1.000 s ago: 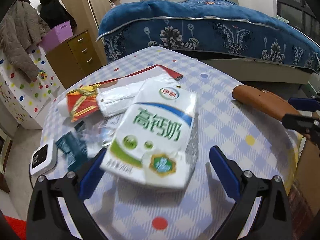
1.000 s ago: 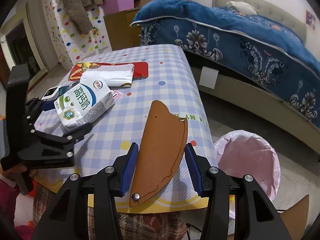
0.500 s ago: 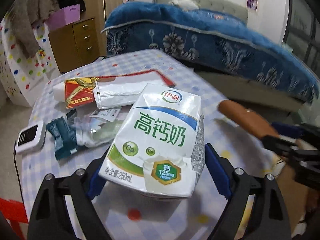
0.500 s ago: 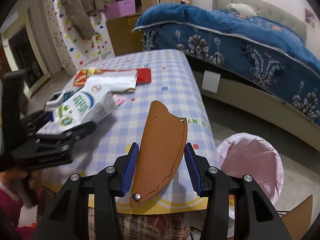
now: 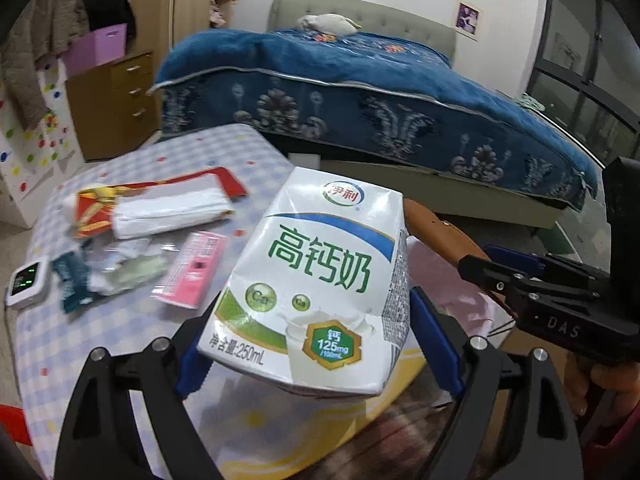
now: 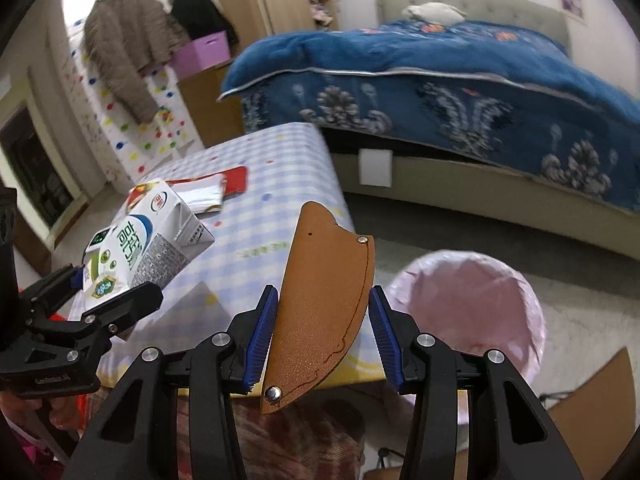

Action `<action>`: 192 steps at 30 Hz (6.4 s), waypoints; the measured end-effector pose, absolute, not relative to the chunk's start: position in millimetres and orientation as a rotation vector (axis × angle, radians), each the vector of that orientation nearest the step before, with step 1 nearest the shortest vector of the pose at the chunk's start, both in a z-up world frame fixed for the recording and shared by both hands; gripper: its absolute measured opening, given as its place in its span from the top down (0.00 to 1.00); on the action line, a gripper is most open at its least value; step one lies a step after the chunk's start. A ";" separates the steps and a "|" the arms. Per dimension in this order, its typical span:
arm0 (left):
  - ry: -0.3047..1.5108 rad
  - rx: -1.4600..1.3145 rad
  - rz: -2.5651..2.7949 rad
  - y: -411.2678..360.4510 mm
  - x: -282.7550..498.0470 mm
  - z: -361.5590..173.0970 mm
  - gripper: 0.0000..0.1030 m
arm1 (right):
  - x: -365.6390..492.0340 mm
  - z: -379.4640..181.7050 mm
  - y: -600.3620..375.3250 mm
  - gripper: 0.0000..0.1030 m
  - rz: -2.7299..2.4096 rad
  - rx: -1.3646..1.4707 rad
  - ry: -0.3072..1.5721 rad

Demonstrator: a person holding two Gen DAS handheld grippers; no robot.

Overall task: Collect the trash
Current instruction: 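Carry sheath and milk carton over the pink wastebasket and open both grippers to drop them, then move both grippers back over the table toward the remaining items, then grasp the clear plastic bag with the right gripper and lift it, then grasp the dark teal wrapper packets with the left gripper while the right holds the bag, then carry bag and teal packets over the wastebasket and open both grippers to drop them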

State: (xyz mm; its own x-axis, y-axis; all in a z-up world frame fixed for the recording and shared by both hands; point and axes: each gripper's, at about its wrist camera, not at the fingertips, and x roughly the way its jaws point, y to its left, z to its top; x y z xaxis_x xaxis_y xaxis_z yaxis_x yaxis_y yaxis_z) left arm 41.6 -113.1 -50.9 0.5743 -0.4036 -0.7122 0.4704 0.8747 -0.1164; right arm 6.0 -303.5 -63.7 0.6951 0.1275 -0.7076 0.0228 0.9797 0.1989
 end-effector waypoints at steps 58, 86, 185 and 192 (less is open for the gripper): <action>0.740 0.083 -0.319 -66.1 43.8 -44.0 0.07 | 4.6 -34.9 -309.1 0.43 -0.012 0.181 0.750; 0.772 -0.032 0.074 111.8 76.8 -66.5 0.07 | 103.2 -87.6 -78.8 0.43 0.372 -0.240 0.876; 0.813 0.069 -0.541 -112.1 46.7 -53.9 0.67 | 2.4 -39.4 -298.9 0.99 0.075 0.196 0.709; 0.816 0.136 -0.655 -184.9 52.9 -63.7 0.67 | -19.4 -55.3 -356.9 0.99 -0.076 0.240 0.732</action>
State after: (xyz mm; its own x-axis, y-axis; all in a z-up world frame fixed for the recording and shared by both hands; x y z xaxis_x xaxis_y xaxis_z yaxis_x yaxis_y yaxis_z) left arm 52.9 -184.9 -63.7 0.5014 -0.4896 -0.7134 0.5904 0.7963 -0.1316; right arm -19.4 -356.9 -55.3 0.7427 0.0149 -0.6695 0.1519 0.9699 0.1901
